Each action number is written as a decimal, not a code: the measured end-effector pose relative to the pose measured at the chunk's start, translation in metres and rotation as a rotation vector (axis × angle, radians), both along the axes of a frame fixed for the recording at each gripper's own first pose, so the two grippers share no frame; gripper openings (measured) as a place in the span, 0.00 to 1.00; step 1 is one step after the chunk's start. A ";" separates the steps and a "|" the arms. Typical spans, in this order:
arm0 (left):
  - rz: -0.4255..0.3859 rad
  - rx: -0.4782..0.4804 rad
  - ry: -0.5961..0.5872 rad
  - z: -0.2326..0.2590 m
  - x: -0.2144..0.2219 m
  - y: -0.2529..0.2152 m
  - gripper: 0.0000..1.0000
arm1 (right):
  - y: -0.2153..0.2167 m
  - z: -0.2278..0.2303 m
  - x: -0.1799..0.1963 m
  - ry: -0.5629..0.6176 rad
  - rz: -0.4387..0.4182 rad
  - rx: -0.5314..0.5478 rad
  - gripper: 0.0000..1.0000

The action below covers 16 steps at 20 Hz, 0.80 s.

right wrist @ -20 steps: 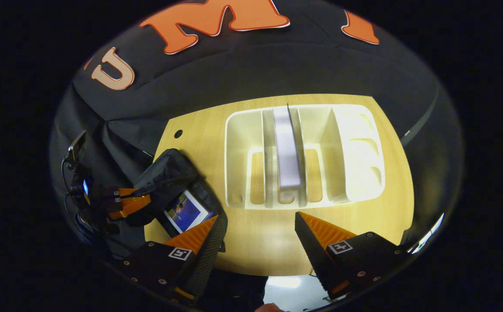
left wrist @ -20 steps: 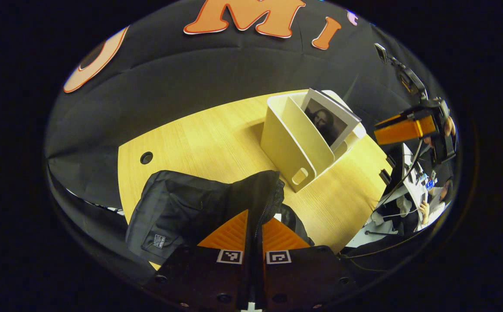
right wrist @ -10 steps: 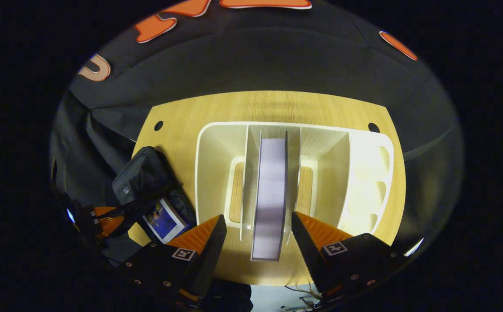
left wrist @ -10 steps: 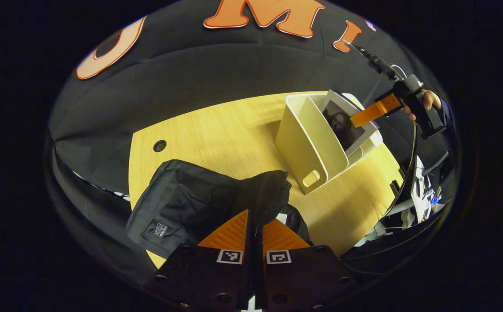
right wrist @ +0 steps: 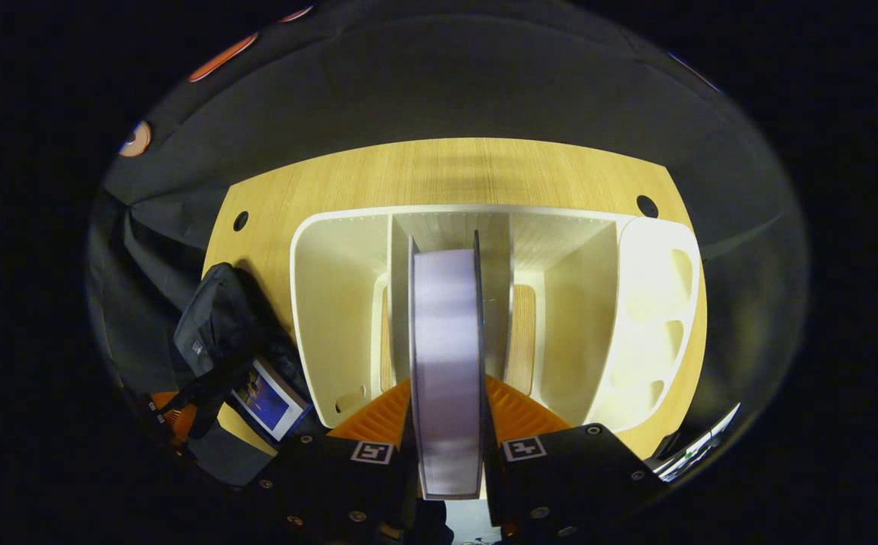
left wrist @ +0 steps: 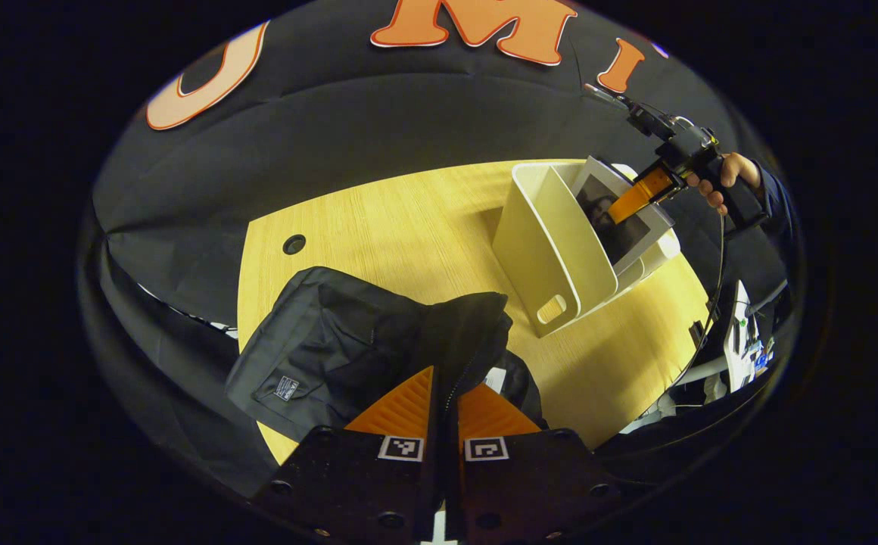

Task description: Open the schoolbag, grab two books from the bookshelf and put them into the schoolbag.

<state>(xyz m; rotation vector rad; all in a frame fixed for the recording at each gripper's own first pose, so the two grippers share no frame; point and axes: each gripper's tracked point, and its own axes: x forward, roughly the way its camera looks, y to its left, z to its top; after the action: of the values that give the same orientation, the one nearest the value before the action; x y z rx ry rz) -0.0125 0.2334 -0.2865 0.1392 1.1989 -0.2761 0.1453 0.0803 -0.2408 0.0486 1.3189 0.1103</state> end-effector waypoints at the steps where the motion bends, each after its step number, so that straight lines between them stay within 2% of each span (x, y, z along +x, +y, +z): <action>1: 0.000 0.000 -0.002 0.001 0.000 -0.001 0.06 | -0.004 0.006 0.000 -0.011 -0.007 0.001 0.37; 8: -0.026 -0.004 -0.024 0.006 -0.003 0.000 0.06 | -0.021 0.064 -0.027 -0.116 -0.051 0.029 0.37; 16: -0.120 -0.030 -0.042 0.010 -0.003 0.006 0.06 | -0.019 0.140 -0.084 -0.258 -0.145 0.053 0.36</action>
<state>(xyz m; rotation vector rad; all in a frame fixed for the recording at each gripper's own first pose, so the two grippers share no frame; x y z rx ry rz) -0.0156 0.2389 -0.2768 0.1903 1.1459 -0.3938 0.0609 0.0614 -0.1006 0.1696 1.0513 0.0273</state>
